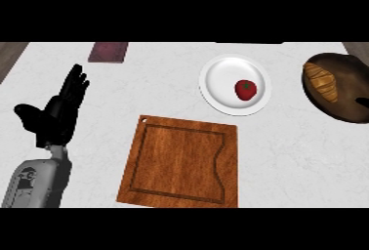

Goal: Pick the croissant from the cutting board and place it in the pan

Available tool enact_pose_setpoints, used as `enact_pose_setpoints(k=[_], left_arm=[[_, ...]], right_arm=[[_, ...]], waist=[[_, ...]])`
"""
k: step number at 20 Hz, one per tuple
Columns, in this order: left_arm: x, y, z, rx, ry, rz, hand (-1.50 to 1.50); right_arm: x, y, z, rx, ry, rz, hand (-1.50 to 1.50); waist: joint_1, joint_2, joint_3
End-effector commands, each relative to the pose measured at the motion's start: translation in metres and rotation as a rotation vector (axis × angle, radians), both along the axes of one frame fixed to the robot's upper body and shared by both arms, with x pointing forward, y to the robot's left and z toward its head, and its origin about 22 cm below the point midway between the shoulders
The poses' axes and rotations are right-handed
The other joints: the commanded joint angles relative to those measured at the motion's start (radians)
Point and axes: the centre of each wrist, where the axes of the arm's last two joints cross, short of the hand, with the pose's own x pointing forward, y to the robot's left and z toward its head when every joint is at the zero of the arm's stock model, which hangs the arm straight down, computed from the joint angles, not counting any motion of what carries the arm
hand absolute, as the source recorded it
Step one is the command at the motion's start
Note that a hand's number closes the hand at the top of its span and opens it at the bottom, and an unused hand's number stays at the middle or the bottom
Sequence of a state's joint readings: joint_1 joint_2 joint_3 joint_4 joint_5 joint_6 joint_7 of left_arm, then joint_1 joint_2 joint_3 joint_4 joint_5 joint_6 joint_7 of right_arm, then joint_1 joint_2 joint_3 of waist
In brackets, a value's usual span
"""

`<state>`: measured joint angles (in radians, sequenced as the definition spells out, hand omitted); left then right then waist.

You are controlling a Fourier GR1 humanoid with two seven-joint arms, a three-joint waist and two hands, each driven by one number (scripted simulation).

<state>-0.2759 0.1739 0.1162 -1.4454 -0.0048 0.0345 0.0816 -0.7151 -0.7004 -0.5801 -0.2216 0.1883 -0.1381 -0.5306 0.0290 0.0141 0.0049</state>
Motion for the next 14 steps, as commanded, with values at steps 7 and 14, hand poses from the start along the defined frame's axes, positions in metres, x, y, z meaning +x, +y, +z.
enact_pose_setpoints(k=[7,14], left_arm=[[-0.014,0.01,-0.001,0.015,0.011,0.04,0.0],[-0.028,0.009,-0.006,0.013,0.021,0.061,0.0]], right_arm=[[-0.071,-0.051,-0.012,0.113,-0.107,0.182,-1.5],[-0.115,-0.054,-0.022,0.099,-0.098,0.202,-1.5]], waist=[[-0.052,-0.024,-0.007],[-0.057,-0.026,-0.009]])
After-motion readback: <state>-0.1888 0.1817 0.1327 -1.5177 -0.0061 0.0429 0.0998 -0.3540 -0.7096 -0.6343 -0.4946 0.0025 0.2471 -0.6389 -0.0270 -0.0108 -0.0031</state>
